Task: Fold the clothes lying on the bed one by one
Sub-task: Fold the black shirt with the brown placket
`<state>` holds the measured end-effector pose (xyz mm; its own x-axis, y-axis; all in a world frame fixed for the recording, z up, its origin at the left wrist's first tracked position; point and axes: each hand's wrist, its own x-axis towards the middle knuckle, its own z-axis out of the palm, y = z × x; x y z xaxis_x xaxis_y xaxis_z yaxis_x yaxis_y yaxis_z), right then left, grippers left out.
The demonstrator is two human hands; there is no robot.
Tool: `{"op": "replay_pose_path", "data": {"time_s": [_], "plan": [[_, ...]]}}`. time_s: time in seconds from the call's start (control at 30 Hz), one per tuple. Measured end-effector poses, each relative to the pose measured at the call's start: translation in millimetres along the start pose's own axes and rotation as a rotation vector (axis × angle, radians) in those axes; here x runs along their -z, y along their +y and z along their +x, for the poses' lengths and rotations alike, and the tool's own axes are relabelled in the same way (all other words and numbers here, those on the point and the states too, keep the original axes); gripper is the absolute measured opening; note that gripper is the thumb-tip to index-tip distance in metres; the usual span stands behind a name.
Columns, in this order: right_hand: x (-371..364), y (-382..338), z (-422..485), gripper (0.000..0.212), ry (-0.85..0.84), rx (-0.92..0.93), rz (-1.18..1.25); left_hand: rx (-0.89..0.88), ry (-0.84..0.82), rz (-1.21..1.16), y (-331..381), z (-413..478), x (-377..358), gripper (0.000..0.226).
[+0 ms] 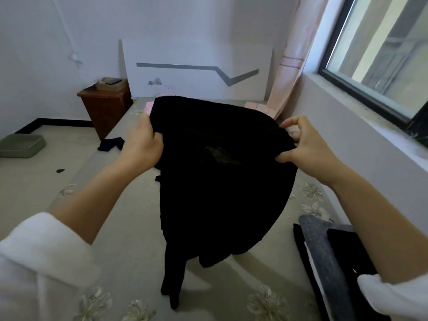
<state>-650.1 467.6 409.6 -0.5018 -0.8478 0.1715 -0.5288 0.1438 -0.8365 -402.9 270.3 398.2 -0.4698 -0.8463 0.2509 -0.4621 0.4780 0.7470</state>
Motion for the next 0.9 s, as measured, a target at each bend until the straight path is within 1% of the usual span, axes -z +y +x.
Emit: {"op": "replay_pose_path", "data": {"time_s": [0.07,0.1,0.13,0.17,0.2,0.23,0.3,0.37,0.43,0.5,0.57,0.6,0.63,0.67,0.7,0.77,0.8,0.87,0.9], "plan": [[-7.3,6.2,-0.9,0.055,0.085,0.046,-0.044,0.142,-0.042,-0.259,-15.9,4.8,-8.1,0.008],[-7.9,8.1,-1.3,0.052,0.135,0.079,-0.090,0.215,-0.052,-0.340,-21.7,6.4,-10.4,0.008],[-8.2,7.2,-2.3,0.044,0.183,0.114,-0.136,0.287,-0.066,-0.398,-25.4,7.3,-11.8,0.005],[-7.9,6.3,-2.5,0.032,0.237,0.146,-0.177,0.349,-0.085,-0.441,-27.4,7.3,-14.4,0.011],[-7.3,4.9,-3.0,0.017,0.284,0.162,-0.199,0.400,-0.123,-0.465,-26.8,6.8,-17.2,0.021],[-7.9,5.4,-3.1,0.016,0.333,0.168,-0.216,0.439,-0.159,-0.474,-24.8,6.3,-20.2,0.030],[-10.1,9.4,-2.3,0.027,0.364,0.131,-0.194,0.504,-0.227,-0.431,-17.7,2.8,-25.7,0.040],[-12.4,12.2,-2.6,0.032,0.330,0.079,-0.056,0.557,-0.287,-0.368,-11.2,-0.4,-29.9,0.052],[-14.4,15.1,-3.1,0.040,0.290,0.023,0.095,0.581,-0.295,-0.348,-5.9,-1.0,-36.5,0.065],[-15.7,14.5,-4.6,0.048,0.250,-0.070,0.140,0.602,-0.257,-0.425,0.1,-1.9,-42.8,0.065],[-15.4,13.3,-4.7,0.052,0.211,-0.164,0.138,0.619,-0.176,-0.536,4.0,-1.0,-47.9,0.063],[-14.4,10.4,-5.1,0.052,0.210,-0.203,0.146,0.613,-0.166,-0.548,4.5,-0.9,-49.2,0.064],[-11.6,9.4,-4.5,0.050,0.222,-0.238,0.155,0.601,-0.195,-0.534,4.5,-0.8,-48.8,0.065],[-7.8,8.5,-3.4,0.048,0.228,-0.274,0.161,0.594,-0.251,-0.520,5.3,-2.0,-46.4,0.064],[-4.2,9.0,-2.2,0.049,0.212,-0.314,0.167,0.604,-0.342,-0.529,5.7,-2.4,-42.6,0.061],[2.9,11.7,-0.1,0.069,0.132,-0.383,0.224,0.600,-0.569,-0.530,7.7,-6.4,-31.4,0.053],[5.4,13.8,-0.2,0.069,0.090,-0.396,0.258,0.559,-0.687,-0.488,7.8,-8.4,-25.0,0.051],[6.0,14.7,-3.6,0.049,-0.007,-0.409,0.329,0.397,-0.901,-0.351,4.1,-7.5,-16.8,0.054],[5.3,16.5,-3.7,0.043,-0.030,-0.432,0.336,0.328,-0.962,-0.274,1.5,-6.3,-15.1,0.057]]}}
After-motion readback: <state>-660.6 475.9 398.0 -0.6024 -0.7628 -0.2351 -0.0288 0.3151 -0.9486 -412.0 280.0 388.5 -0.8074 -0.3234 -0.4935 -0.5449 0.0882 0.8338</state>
